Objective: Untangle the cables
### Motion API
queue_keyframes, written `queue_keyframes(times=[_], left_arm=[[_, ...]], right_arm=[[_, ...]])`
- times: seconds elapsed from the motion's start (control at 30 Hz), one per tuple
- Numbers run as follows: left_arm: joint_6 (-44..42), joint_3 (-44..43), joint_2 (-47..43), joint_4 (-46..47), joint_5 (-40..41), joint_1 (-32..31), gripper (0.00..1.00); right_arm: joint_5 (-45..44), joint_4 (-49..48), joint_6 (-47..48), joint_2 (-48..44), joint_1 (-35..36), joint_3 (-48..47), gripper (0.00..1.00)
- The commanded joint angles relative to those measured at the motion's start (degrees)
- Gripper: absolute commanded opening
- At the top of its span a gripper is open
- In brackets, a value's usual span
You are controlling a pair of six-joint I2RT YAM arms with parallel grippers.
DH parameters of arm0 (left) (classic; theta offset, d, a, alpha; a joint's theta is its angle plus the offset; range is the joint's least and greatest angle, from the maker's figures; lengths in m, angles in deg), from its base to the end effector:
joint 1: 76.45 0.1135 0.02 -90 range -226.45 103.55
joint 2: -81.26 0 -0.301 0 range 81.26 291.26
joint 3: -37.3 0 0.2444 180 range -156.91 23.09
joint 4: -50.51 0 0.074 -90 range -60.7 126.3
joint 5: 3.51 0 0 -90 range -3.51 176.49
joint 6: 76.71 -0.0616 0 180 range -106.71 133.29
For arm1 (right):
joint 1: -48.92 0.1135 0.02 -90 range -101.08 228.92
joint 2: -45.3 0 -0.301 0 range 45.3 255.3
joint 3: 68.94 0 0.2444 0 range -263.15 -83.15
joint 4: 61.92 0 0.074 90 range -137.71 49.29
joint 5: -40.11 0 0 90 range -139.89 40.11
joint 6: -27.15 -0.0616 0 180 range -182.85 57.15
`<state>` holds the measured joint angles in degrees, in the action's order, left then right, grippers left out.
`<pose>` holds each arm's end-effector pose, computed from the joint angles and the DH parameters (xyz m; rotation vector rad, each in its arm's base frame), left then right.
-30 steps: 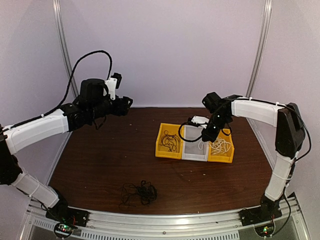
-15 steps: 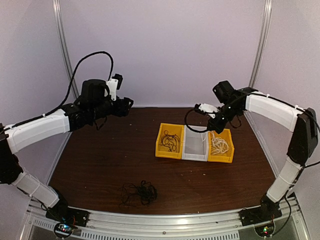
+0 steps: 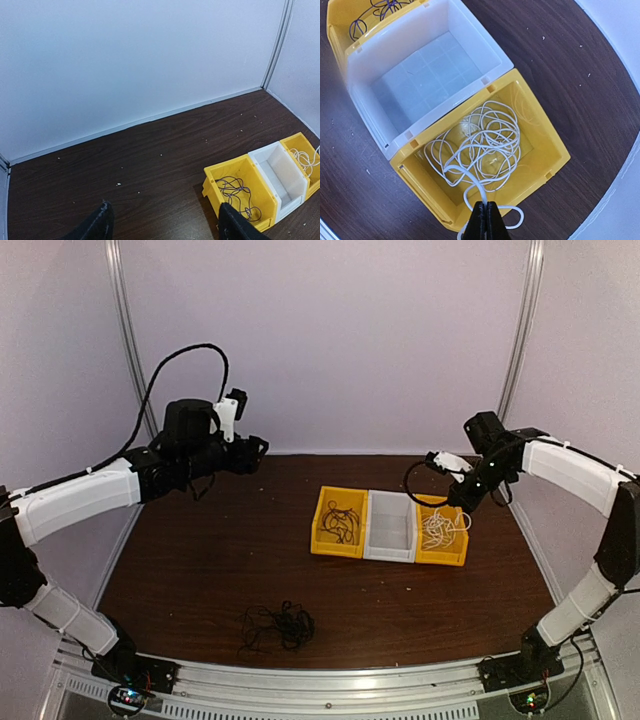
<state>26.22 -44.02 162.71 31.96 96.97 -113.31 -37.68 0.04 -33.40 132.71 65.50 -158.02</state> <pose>0.2845 -0.1993 0.3675 0.2728 1.8934 -0.4178 0.3003 0.1030 0.3048 -1.0831 2.3614 0.1988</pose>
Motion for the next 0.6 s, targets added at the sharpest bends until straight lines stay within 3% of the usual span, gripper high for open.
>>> queue_keyframes(times=[0.0,0.23,0.57], left_arm=[[0.0,0.0,0.6,2.5,-1.0,0.0,0.72],[0.1,0.1,0.8,2.5,-0.9,-0.1,0.72],[-0.1,0.0,0.7,2.4,0.0,-0.1,0.72]], right_arm=[[-0.6,-2.3,0.5,1.2,-0.1,2.4,0.0],[5.9,-3.5,-0.2,7.7,0.3,1.2,0.01],[7.1,-6.2,-1.8,16.1,0.9,1.3,0.02]])
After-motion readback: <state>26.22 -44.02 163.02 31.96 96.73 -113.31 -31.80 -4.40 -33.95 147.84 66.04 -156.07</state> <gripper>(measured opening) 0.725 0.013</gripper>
